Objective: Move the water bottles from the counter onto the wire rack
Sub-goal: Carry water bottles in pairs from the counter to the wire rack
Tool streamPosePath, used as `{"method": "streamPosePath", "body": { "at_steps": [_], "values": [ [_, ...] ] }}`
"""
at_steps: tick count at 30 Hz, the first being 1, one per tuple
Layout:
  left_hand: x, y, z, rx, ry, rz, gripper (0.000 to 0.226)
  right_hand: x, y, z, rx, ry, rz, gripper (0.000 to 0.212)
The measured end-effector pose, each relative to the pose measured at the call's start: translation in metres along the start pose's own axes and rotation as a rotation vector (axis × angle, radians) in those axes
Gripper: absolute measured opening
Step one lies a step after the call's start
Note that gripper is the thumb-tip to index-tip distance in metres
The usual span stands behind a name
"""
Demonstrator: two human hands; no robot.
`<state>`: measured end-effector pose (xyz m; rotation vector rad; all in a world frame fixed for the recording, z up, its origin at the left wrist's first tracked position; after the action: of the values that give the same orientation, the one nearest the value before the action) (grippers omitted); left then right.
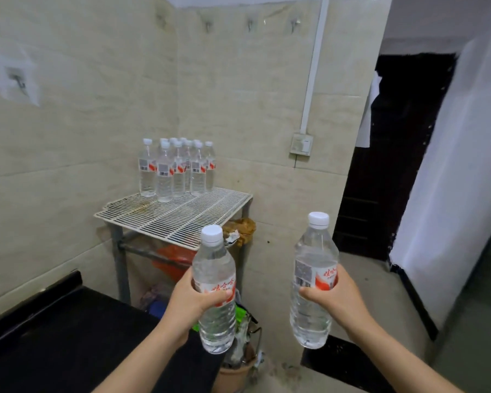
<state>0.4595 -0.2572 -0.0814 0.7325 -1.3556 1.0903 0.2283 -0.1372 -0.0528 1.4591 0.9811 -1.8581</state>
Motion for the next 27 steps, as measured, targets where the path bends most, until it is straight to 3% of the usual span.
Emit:
{"method": "streamPosePath", "body": {
  "at_steps": [9,12,15,21,27],
  "values": [
    [-0.038,0.047,0.086,-0.042,-0.118,-0.031,0.073,0.057,0.004,0.09,-0.028,0.119,-0.011,0.049],
    [-0.027,0.056,0.12,0.009,-0.094,-0.109,0.067,0.065,-0.003,0.14,0.0,0.091,0.01,0.057],
    [-0.001,0.059,0.162,0.039,-0.025,-0.16,0.061,0.059,0.001,0.2,-0.005,0.01,0.03,0.049],
    [0.054,0.024,0.25,0.335,0.11,-0.142,0.071,0.012,0.037,0.313,-0.158,-0.21,0.125,0.057],
    [0.068,-0.021,0.292,0.616,0.073,-0.091,0.08,-0.025,0.097,0.405,-0.364,-0.27,0.234,0.056]
  ]
}}
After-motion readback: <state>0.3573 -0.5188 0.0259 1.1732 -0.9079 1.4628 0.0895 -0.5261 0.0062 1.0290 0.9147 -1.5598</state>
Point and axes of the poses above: each hand's wrist, its own z-axis towards the middle knuckle, its own y-axis out of the palm, x = y × z, the point moved 6 cm from there along z, towards the middle knuckle, and after that the axes turned 12 degrees about z, right-handed, at the moved point
